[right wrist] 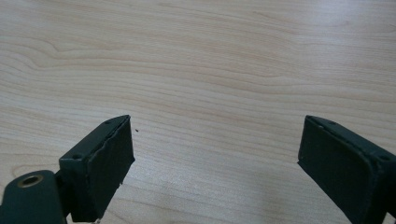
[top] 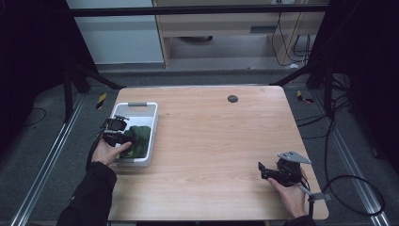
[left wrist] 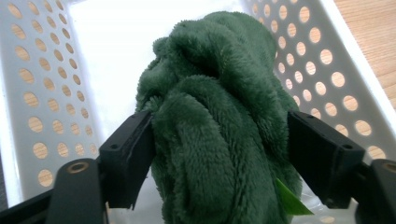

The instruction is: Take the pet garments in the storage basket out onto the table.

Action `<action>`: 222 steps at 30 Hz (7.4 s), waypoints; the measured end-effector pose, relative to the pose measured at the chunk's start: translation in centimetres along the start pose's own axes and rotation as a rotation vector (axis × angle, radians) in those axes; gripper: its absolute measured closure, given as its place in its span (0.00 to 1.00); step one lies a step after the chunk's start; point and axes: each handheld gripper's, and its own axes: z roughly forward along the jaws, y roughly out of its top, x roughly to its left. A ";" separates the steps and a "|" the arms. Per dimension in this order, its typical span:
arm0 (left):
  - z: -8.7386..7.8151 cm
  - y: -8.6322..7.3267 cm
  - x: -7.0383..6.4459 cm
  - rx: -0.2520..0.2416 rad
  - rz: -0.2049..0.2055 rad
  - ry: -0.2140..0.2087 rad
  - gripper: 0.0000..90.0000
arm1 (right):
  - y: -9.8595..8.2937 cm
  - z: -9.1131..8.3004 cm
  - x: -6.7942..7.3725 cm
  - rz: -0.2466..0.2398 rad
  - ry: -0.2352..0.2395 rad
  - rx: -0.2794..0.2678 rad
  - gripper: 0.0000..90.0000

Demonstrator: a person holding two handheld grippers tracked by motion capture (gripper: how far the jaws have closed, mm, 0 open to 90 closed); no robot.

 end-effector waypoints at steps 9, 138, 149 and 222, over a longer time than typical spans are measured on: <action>0.6 -0.2 -0.1 0.033 -0.021 0.020 0.46 | 0.0 0.0 0.0 0.001 0.003 0.007 0.11; -10.5 3.5 -14.2 -0.178 0.485 -0.181 0.75 | 0.1 -0.2 0.0 -0.021 0.009 -0.007 0.12; -9.6 3.8 -15.9 -0.157 0.541 -0.228 0.75 | 0.1 -0.2 -0.2 -0.014 0.006 -0.009 0.12; 1.2 3.8 -24.0 0.032 0.762 -0.344 0.73 | 0.0 -0.2 -0.5 -0.007 0.000 -0.007 0.12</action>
